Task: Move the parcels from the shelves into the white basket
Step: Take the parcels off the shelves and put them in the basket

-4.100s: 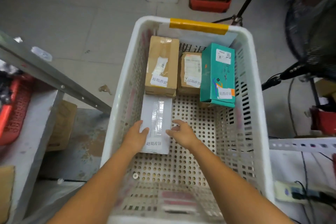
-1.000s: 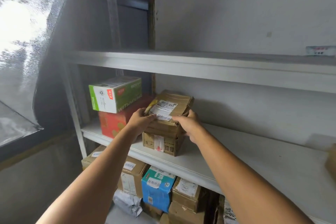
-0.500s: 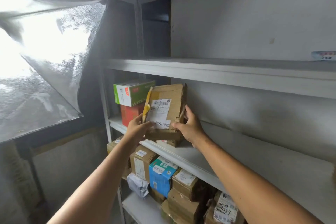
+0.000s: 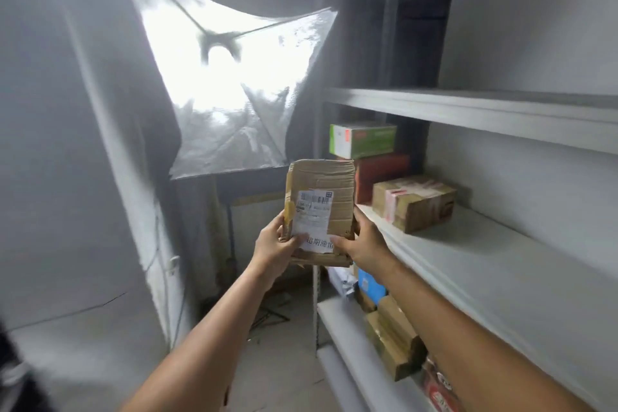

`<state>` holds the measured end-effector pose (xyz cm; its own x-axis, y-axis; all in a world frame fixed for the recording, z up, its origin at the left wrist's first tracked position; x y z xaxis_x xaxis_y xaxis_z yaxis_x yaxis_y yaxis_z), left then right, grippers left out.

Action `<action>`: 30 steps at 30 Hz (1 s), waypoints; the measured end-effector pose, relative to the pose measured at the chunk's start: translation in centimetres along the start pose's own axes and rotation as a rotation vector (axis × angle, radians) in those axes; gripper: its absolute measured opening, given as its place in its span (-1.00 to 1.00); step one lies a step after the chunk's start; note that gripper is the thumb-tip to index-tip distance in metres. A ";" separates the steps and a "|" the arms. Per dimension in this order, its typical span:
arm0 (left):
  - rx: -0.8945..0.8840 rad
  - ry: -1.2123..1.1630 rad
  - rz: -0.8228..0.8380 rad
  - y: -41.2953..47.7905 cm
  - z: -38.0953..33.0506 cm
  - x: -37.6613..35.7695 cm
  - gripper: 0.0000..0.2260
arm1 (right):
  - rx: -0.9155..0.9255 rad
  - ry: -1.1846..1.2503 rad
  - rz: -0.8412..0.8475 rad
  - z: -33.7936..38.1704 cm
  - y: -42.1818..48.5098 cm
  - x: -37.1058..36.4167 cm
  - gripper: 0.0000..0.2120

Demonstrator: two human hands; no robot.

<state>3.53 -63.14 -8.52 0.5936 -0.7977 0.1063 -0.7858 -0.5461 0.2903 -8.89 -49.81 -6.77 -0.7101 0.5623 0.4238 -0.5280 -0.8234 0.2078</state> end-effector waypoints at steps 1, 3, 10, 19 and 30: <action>-0.001 0.024 -0.033 -1.4 -0.1 1.4 -0.60 | 0.010 0.020 0.020 0.4 -0.3 -1.6 -0.43; 0.007 0.058 -0.096 -4.4 0.0 4.2 -0.58 | 0.031 0.048 0.060 1.2 -1.0 -5.0 -0.41; 0.085 0.021 -0.254 -15.9 2.4 11.9 -0.44 | 0.078 0.176 0.239 3.1 -6.2 -15.8 -0.41; 0.215 0.113 -0.483 -30.4 3.1 14.8 -0.58 | 0.097 0.240 0.517 4.1 -14.0 -24.9 -0.29; 0.423 0.393 -0.926 -50.0 1.9 8.3 -0.61 | 0.233 0.258 0.950 3.2 -26.7 -30.2 -0.33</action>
<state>47.41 -42.95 -23.97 0.9406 0.0646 0.3334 0.0428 -0.9965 0.0722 28.20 -45.06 -22.29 -0.8827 -0.3569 0.3057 0.3927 -0.9176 0.0625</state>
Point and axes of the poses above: each hand's wrist, its own y-axis towards the middle knuckle, its own x-axis out of the back of the hand, z = x × y, the point moved 7 cm from there along y, towards the middle knuckle, and after that the axes turned 9 degrees about z, right-handed, at the moved point
